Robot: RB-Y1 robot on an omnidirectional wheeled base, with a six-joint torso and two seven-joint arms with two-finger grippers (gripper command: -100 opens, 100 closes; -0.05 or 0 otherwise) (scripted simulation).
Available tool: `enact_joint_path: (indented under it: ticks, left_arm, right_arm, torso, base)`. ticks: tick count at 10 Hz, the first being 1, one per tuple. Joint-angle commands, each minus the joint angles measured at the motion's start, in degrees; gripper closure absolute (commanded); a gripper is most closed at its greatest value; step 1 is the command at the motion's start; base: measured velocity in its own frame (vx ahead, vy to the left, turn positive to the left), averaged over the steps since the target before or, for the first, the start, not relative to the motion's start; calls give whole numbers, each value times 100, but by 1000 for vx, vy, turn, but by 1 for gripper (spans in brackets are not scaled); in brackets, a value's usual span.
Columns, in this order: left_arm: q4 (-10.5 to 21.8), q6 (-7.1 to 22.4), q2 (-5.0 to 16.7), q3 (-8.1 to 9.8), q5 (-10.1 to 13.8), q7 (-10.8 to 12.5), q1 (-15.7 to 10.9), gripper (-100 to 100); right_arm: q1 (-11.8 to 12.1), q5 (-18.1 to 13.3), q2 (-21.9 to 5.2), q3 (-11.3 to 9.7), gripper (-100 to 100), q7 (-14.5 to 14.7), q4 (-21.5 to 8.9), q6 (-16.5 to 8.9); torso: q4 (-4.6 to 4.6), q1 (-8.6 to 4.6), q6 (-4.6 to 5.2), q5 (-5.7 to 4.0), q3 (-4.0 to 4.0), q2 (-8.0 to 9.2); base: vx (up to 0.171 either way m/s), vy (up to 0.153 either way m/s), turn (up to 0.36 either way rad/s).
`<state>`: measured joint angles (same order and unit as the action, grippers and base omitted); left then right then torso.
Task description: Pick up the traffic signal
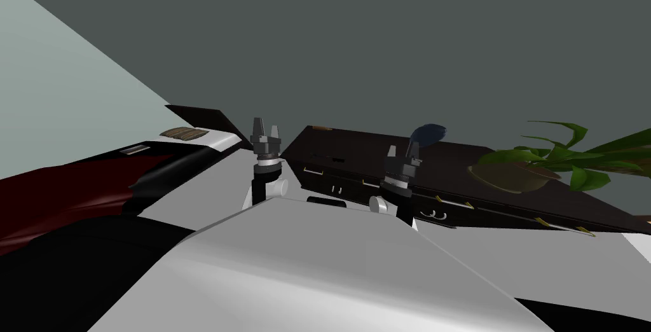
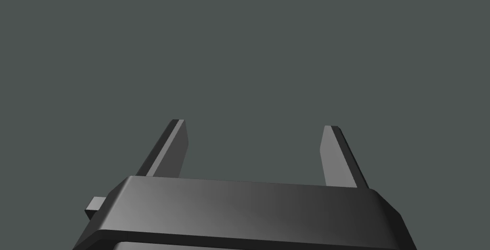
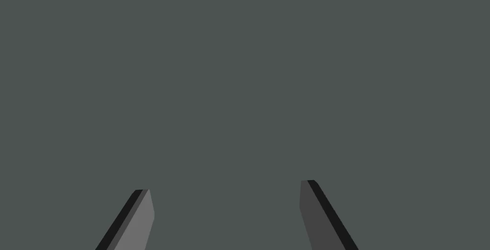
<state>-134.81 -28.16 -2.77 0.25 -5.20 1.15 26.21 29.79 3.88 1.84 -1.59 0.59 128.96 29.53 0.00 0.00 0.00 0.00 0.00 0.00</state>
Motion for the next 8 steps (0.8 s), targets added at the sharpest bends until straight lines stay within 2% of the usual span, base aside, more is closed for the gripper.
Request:
enact_joint_path:
  ticks: [1, 3, 4, 6, 7, 8]
  left_arm:
    - [0, 0, 0, 0, 0, 0, 0, 0]
    - [0, 0, 0, 0, 0, 0, 0, 0]
    - [0, 0, -1, 0, 0, 0, 0, 0]
    - [0, 0, 0, 0, 0, 0, 0, 0]
    - [0, 0, -1, -1, 0, 0, 0, 0]
    - [0, 0, -1, -1, 0, 0, 0, 0]
  right_arm:
    - [64, -54, -257, 7, -100, 50, -43, -33]
    - [212, -180, -610, 30, -100, 167, -146, -112]
    - [212, -180, -663, 30, -100, 167, -146, -112]
    - [437, -367, -1051, 59, -100, 342, -297, -228]
    - [437, -367, -1114, 59, -100, 342, -297, -228]
    - [578, -481, -1325, 72, -100, 448, -388, -297]
  torso:
    - [0, 0, 0, 0, 0, 0]
    - [2, 12, 0, 2, 5, 9]
    - [3, 18, 0, 4, 8, 14]
    - [3, 15, 0, 3, 7, 13]
    - [3, 23, 0, 5, 9, 17]
    - [3, 21, 0, 5, 8, 14]
  base:
    - [-7, 21, 7]
    - [-32, 50, 6]
    - [-27, 47, -3]
    - [-36, 56, 5]
    - [-31, 59, -5]
    - [-49, 69, 3]
